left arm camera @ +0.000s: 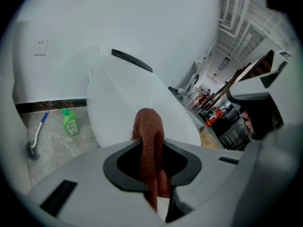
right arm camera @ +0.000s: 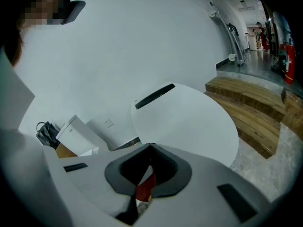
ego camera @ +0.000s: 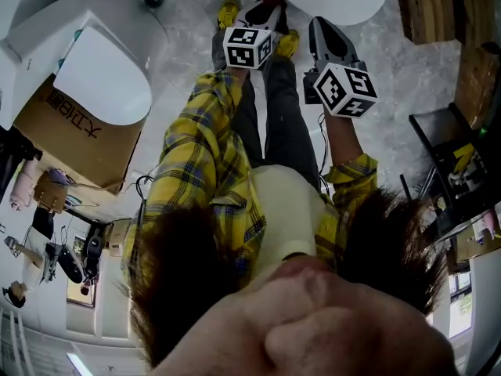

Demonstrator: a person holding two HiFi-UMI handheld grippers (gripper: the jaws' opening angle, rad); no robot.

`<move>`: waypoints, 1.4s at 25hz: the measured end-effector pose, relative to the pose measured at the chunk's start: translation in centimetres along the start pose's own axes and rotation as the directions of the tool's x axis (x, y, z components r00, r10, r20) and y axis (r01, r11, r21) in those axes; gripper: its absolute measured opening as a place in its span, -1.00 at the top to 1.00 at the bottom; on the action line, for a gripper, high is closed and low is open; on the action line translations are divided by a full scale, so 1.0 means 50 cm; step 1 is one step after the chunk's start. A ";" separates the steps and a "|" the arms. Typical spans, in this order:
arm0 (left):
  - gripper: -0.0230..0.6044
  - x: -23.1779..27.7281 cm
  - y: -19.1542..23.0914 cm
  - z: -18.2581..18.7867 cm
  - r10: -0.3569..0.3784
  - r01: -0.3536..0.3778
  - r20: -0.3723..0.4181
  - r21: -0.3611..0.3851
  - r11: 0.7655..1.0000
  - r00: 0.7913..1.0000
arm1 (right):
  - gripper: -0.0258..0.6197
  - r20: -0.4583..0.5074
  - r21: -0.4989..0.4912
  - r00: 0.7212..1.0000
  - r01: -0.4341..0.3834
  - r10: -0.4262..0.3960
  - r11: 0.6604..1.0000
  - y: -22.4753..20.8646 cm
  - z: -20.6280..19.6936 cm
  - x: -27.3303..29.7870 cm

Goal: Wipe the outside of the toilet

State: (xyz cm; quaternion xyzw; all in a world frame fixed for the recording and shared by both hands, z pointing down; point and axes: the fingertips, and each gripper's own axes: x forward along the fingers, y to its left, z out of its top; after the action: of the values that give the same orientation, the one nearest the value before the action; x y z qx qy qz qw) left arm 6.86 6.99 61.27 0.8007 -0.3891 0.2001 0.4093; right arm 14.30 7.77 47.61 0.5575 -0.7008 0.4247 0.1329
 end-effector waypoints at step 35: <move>0.66 -0.122 0.208 0.244 0.077 -0.090 0.162 0.073 0.993 0.984 | 0.84 -0.088 -0.090 0.993 -0.088 0.081 0.992 0.134 0.059 0.208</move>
State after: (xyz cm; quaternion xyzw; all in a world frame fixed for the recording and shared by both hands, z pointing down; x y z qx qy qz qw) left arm -5.08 -3.87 55.41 0.8127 -0.4455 0.1683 0.3357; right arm 5.60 -1.25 49.68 0.5021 -0.7367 0.4197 0.1702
